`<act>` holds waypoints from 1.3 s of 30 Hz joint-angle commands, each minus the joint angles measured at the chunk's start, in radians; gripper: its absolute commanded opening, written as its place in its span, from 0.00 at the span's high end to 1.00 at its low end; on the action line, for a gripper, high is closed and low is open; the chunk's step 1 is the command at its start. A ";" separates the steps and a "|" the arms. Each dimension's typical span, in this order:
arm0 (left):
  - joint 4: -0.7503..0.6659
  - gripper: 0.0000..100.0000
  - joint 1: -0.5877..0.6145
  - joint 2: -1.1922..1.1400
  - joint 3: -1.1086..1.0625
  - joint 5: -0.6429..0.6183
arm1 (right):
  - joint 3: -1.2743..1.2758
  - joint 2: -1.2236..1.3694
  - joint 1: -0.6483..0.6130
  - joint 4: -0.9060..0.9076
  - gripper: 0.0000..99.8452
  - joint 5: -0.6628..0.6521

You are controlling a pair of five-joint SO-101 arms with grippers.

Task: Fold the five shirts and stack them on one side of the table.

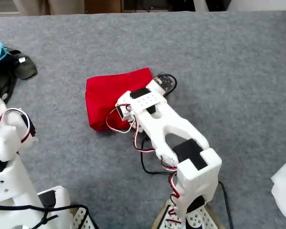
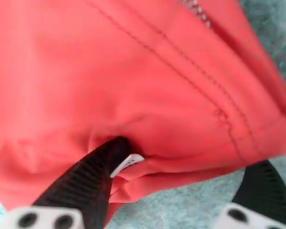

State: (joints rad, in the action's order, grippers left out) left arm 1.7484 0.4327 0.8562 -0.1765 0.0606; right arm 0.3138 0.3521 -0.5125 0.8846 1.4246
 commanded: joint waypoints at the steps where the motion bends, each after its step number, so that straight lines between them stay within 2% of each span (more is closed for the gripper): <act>1: 0.009 0.98 0.003 0.005 0.011 0.009 | -0.042 0.047 0.097 -0.026 0.63 -0.035; 4: 0.009 0.98 0.008 0.012 0.011 0.057 | -0.042 0.048 0.114 -0.026 0.68 -0.037; 10: 0.009 0.98 0.006 0.012 0.011 0.066 | -0.048 0.053 0.136 -0.069 0.98 -0.037; 11: 0.009 0.98 0.005 0.012 0.011 0.066 | -0.048 0.053 0.140 -0.078 1.00 -0.037; 21: 0.009 0.98 0.003 0.012 0.011 0.066 | -0.045 0.047 0.163 -0.063 0.99 -0.037; 24: 0.009 0.98 0.003 0.013 0.011 0.066 | -0.058 0.045 0.157 0.000 0.99 -0.041; 33: 0.009 0.98 0.002 0.013 0.011 0.066 | -0.174 0.045 0.156 0.242 0.99 -0.170; 39: 0.009 0.98 0.002 0.013 0.011 0.066 | -0.355 0.045 0.156 0.442 0.99 -0.221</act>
State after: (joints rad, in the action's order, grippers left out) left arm 1.7484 0.4327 0.8562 -0.1765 0.1204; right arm 0.0713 0.4028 -0.3821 1.2283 1.2252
